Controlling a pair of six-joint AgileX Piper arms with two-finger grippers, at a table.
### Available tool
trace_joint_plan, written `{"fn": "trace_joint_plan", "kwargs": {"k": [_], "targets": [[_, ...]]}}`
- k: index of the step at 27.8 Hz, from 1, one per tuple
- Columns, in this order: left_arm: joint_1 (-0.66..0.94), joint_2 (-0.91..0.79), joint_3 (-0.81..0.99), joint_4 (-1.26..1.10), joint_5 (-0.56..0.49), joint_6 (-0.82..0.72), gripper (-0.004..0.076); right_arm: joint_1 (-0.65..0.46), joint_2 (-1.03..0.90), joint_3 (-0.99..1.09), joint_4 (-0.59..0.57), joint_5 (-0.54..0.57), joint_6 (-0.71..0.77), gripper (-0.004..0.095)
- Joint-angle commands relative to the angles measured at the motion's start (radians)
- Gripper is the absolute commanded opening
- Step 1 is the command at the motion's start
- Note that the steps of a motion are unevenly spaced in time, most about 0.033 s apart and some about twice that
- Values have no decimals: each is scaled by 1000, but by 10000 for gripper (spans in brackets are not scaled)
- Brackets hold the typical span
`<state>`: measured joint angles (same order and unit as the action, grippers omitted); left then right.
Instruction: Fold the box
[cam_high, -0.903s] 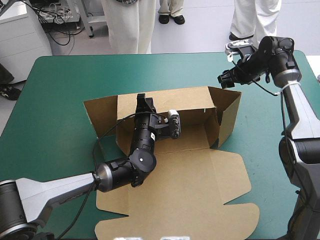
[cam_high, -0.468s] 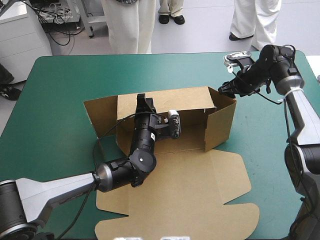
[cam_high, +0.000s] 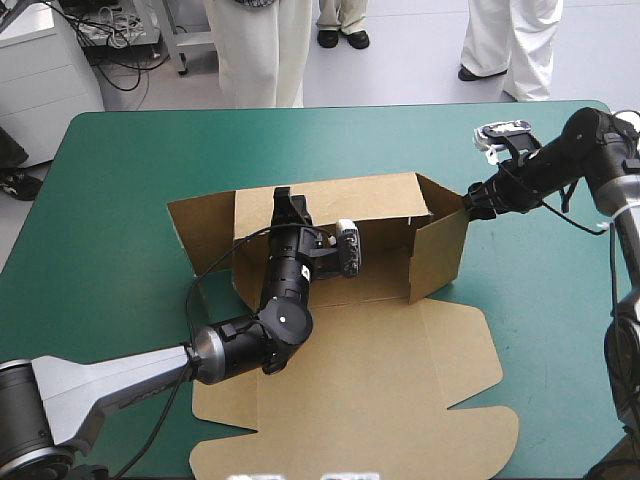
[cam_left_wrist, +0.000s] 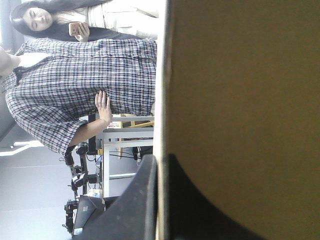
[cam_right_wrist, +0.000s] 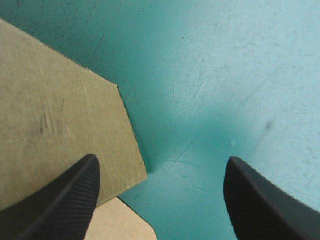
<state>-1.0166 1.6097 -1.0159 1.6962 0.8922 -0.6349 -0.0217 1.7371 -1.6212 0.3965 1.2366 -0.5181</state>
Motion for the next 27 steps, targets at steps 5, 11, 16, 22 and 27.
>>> {"fn": "trace_joint_plan", "kwargs": {"k": [5, 11, 16, 22, 27], "targets": [[-10, -46, -22, 97, 29, -10, -32, -19, -78, 48, 124, 11, -93, 639], [-10, -46, -22, 97, 29, -10, -32, -19, -99, 122, 159, 11, -132, 639], [-10, -46, -22, 97, 29, -10, -32, -19, -127, 189, 201, 11, -181, 639], [-10, -46, -22, 97, 28, -10, -32, -11, -144, 223, 239, 11, -210, 639], [-10, -46, -22, 97, 28, -10, -32, 33, -144, 231, 270, 11, -240, 639]]}}
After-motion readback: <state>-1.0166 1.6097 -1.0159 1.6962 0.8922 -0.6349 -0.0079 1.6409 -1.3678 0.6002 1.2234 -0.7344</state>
